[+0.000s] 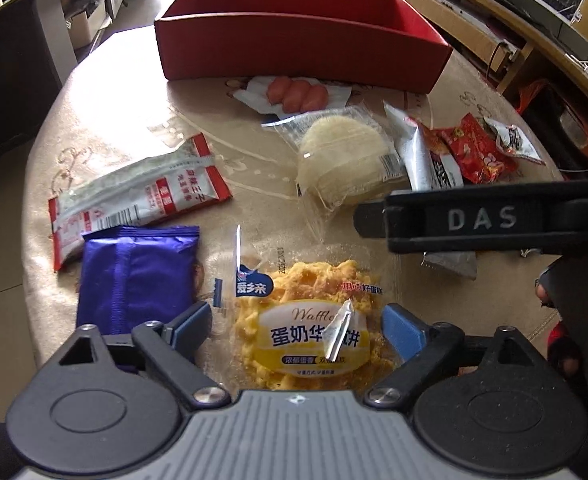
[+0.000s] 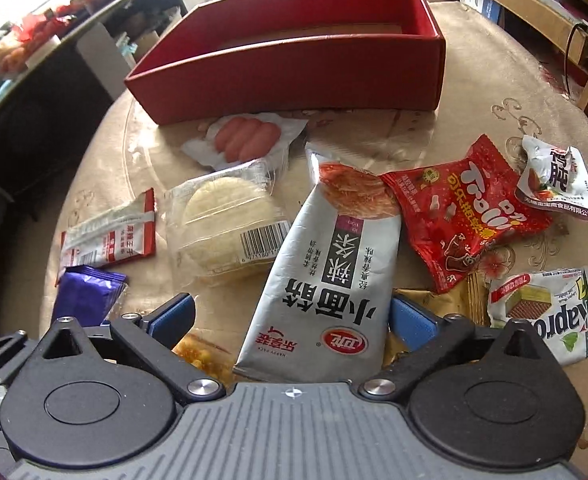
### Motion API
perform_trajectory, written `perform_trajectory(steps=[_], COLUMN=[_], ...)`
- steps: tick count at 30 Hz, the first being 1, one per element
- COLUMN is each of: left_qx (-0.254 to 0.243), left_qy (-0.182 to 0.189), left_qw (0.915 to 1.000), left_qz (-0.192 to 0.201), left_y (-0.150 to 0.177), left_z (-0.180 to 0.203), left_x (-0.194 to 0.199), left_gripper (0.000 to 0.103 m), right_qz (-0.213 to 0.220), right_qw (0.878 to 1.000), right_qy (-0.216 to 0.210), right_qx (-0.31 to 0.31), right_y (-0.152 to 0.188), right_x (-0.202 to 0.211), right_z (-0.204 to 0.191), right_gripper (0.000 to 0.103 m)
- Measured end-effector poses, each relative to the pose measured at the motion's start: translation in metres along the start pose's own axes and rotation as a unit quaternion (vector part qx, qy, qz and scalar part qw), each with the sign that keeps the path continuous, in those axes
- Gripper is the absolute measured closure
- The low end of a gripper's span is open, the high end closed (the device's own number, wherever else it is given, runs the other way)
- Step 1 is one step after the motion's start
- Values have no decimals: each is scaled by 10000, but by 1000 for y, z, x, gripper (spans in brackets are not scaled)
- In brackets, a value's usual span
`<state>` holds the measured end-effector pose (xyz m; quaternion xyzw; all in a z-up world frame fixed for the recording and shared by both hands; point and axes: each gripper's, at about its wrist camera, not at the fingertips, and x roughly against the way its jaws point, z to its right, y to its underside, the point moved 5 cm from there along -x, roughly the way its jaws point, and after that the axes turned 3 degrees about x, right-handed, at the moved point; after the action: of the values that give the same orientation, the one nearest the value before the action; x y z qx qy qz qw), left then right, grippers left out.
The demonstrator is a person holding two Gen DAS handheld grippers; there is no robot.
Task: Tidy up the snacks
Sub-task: 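Grasp the yellow waffle packet with the left tool while the right tool grasps the white noodle-snack bag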
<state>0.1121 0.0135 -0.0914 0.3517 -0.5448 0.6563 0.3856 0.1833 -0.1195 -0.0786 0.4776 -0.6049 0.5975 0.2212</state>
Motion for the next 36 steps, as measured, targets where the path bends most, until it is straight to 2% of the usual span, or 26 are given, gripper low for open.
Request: perform_trajectory(steps=[4, 6, 8, 9, 11, 13, 22, 28, 31, 33, 36], left_qx=[-44, -169, -305, -341, -402, -402, -289, -400, -489, -647, -456], left_qy=[-38, -96, -122, -120, -120, -98, -34, -196, -298, -534, -554], left_qw=[10000, 9998, 9995, 9993, 9991, 9991, 9996, 9990, 9983, 9964, 9974], left_qz=[-38, -6, -13, -29, -27, -31, -10, -65, -131, -73, -78], left_y=[3, 4, 6, 6, 7, 8, 7, 7, 6, 8, 6], left_z=[3, 6, 9, 10, 10, 9, 5, 11, 16, 23, 23], left_x=[-6, -7, -9, -9, -9, -8, -4, -7, -13, -17, -18], left_gripper=[7, 5, 3, 3, 3, 3, 6, 7, 2, 2, 2], right_qz=[-10, -35, 10, -26, -111, -121, 86, 282, 184, 34, -149], right_qw=[9996, 9997, 9998, 9997, 9998, 9998, 9988, 9986, 9981, 9972, 9962], right_qy=[-187, -138, 201, 236, -29, -54, 114, 114, 263, 402, 482], right_qx=[-201, -180, -37, 3, -157, -136, 465, 424, 519, 637, 714], right_y=[-1, -2, -2, -1, 3, 7, 24, 19, 23, 29, 35], right_x=[6, 8, 11, 11, 10, 15, 38, 52, 46, 35, 24], right_z=[7, 9, 9, 10, 15, 15, -1, 3, 5, 5, 7], right_gripper=[0, 7, 43, 43, 48, 52, 56, 57, 57, 56, 43])
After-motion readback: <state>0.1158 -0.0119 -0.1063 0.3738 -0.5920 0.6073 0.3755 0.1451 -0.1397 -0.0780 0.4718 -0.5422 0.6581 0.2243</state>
